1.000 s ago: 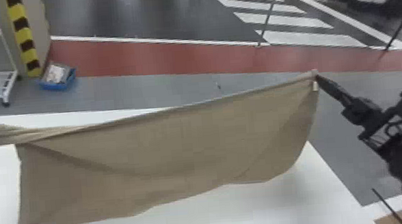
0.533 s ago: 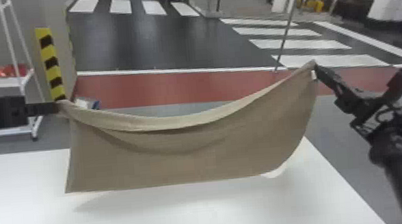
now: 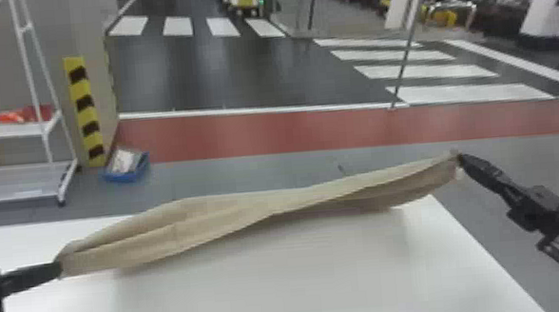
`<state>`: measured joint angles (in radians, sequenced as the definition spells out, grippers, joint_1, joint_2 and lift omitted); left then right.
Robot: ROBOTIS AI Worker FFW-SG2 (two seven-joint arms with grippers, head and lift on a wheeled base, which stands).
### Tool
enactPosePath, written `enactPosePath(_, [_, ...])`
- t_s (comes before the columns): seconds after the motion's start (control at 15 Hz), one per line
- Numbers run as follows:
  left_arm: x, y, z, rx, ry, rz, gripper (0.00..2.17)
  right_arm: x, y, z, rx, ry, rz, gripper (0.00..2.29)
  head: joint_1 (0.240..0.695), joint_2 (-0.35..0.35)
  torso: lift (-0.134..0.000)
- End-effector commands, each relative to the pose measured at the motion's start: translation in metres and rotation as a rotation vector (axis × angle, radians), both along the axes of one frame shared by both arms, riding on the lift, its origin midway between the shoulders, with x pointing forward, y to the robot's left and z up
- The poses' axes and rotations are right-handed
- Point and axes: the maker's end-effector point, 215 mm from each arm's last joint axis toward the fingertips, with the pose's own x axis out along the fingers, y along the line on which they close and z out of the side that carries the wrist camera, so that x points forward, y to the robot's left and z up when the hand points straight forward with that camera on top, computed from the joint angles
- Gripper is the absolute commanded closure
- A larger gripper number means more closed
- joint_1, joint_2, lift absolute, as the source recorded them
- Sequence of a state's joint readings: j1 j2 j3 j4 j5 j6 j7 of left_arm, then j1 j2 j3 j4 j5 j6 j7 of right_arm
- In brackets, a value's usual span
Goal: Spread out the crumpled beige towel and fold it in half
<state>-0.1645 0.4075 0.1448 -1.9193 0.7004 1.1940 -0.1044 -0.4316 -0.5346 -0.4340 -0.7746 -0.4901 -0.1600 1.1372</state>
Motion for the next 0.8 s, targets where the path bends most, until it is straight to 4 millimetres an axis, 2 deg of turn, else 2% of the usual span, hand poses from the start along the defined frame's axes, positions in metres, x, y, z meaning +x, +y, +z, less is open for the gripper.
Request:
enactPosePath(0.0, [-0.060,0.017,-0.087,0.036,0.146,0.038,2.13,-0.045,0.006,-0.076,-0.047,0.106,0.032,1.57,0.623,-0.246,-0.124])
enactPosePath(0.07, [-0.076,0.017,-0.107,0.057,0.184,0.033,2.13,-0.055,0.010,-0.092,-0.061,0.131,0.048,1.57,0.674,-0.247,-0.124])
enactPosePath(0.13, [-0.087,0.009,-0.113,0.054,0.202,0.012,2.13,-0.064,0.014,-0.106,-0.077,0.153,0.056,1.57,0.695,-0.248,-0.124])
enactPosePath(0.33, [-0.129,0.003,-0.122,0.072,0.325,-0.019,2.12,-0.085,0.007,-0.127,-0.079,0.182,0.041,1.57,0.695,-0.268,-0.124])
enactPosePath(0.47, [-0.151,0.013,-0.126,0.080,0.380,-0.007,2.12,-0.096,-0.001,-0.131,-0.084,0.181,0.022,1.57,0.695,-0.285,-0.124])
enactPosePath(0.67, [-0.167,0.022,-0.118,0.084,0.407,0.000,2.12,-0.106,-0.012,-0.130,-0.081,0.175,0.004,1.57,0.695,-0.305,-0.124])
enactPosePath(0.73, [-0.167,0.023,-0.110,0.083,0.394,0.000,2.12,-0.110,-0.016,-0.126,-0.078,0.165,-0.003,1.57,0.695,-0.308,-0.124])
